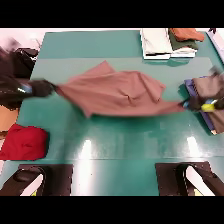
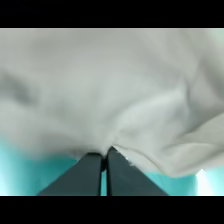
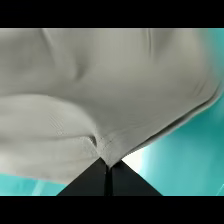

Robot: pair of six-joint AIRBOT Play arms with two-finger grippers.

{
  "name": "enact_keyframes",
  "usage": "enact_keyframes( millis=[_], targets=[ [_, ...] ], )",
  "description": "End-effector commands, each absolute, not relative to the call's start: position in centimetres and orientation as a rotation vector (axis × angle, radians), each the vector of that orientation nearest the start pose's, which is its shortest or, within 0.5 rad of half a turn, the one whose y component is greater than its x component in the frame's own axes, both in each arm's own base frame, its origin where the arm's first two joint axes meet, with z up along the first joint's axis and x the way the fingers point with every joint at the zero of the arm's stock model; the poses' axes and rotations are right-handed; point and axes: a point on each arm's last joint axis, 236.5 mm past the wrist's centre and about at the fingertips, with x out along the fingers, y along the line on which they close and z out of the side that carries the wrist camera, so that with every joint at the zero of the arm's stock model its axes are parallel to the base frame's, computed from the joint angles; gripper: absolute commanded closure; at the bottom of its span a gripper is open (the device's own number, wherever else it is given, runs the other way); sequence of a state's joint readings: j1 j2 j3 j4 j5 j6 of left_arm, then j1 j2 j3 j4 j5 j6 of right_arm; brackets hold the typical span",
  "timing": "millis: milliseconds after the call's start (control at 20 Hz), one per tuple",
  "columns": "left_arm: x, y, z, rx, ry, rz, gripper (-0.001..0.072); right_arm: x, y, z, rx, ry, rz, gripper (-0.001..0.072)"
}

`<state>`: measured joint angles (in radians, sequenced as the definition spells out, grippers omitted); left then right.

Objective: Fold the shirts.

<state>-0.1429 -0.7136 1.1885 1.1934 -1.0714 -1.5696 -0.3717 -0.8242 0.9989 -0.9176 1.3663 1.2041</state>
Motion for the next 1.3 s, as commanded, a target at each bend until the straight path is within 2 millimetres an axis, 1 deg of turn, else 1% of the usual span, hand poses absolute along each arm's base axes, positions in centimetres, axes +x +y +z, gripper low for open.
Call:
enact_keyframes(
  millis=[0,50,100,150,200,250,300,350,400,450,550,600,650,700,750,800,850,900,950,1000,1050,1100,1150,1200,1250],
  targets=[
    [25.4,-10.7,41.9,-0.175,0.213,-0.427,0.0686,30.0,3.2,30.1,0.162,0.522,0.287,0.0697],
    [23.6,-10.5,45.6,-0.168,0.120,-0.435,0.0686,29.0,3.0,34.1,0.112,0.428,0.263,0.0697],
    [21.5,-10.2,48.9,-0.161,0.029,-0.443,0.0686,28.1,2.8,37.3,0.071,0.353,0.239,0.0697],
    [19.6,-9.9,51.6,-0.156,-0.046,-0.448,0.0686,27.1,2.8,40.2,0.032,0.285,0.215,0.0697],
    [18.1,-9.5,53.5,-0.152,-0.107,-0.447,0.0687,26.3,2.7,42.7,0.001,0.231,0.193,0.0697],
    [17.2,-9.1,55.0,-0.148,-0.157,-0.438,0.0687,25.8,2.6,44.4,-0.017,0.194,0.178,0.0697],
    [16.5,-8.8,56.0,-0.144,-0.194,-0.430,0.0687,25.4,2.6,45.7,-0.024,0.176,0.169,0.0697],
    [16.4,-8.5,56.3,-0.139,-0.206,-0.417,0.0687,25.3,2.7,46.4,-0.035,0.175,0.169,0.0697],
    [17.0,-8.2,55.7,-0.127,-0.183,-0.397,0.0687,25.3,2.7,46.7,-0.034,0.183,0.174,0.0698],
    [18.3,-7.9,54.6,-0.112,-0.133,-0.374,0.0687,25.7,2.6,46.8,-0.021,0.195,0.178,0.0698],
    [22.6,-7.7,50.4,-0.072,0.044,-0.327,0.0685,27.3,2.3,45.7,-0.001,0.256,0.205,0.0698],
    [25.3,-7.6,47.6,-0.052,0.155,-0.305,0.0685,28.6,2.1,44.3,0.016,0.304,0.226,0.0698],
    [28.1,-8.0,44.7,-0.034,0.267,-0.303,0.0685,30.3,2.1,42.3,0.043,0.372,0.260,0.0698],
    [30.7,-8.4,42.0,-0.016,0.364,-0.305,0.0685,32.2,2.0,39.5,0.079,0.457,0.291,0.0698],
    [33.6,-9.0,38.9,-0.013,0.464,-0.309,0.0685,33.9,1.8,36.2,0.117,0.555,0.302,0.0698],
    [36.2,-9.3,36.0,-0.012,0.550,-0.307,0.0685,35.8,1.5,32.1,0.132,0.669,0.297,0.0698],
    [38.9,-9.7,32.8,-0.012,0.635,-0.305,0.0685,37.2,1.0,28.1,0.133,0.777,0.279,0.0698],
    [41.4,-10.1,29.3,-0.015,0.725,-0.302,0.0685,38.4,0.8,23.5,0.137,0.897,0.271,0.0698],
    [43.7,-10.5,25.4,-0.022,0.817,-0.299,0.0685,39.2,1.0,19.5,0.150,0.996,0.277,0.0698],
    [45.3,-10.8,21.7,-0.023,0.905,-0.296,0.0685,39.9,1.5,15.7,0.180,1.086,0.295,0.0698],
    [46.8,-11.1,17.6,-0.027,0.995,-0.295,0.0685,40.8,1.8,12.6,0.203,1.144,0.300,0.0698],
    [48.0,-11.3,14.1,-0.030,1.069,-0.291,0.0685,41.9,1.8,9.9,0.224,1.180,0.296,0.0698],
    [49.0,-11.4,10.9,-0.032,1.127,-0.285,0.0685,43.2,1.8,7.9,0.239,1.193,0.288,0.0698],
    [49.9,-11.5,8.6,-0.035,1.155,-0.281,0.0685,44.4,1.7,6.5,0.246,1.196,0.281,0.0698],
    [51.0,-11.4,7.1,-0.045,1.155,-0.271,0.0685,45.5,1.5,5.7,0.252,1.192,0.274,0.0698]
  ],
)
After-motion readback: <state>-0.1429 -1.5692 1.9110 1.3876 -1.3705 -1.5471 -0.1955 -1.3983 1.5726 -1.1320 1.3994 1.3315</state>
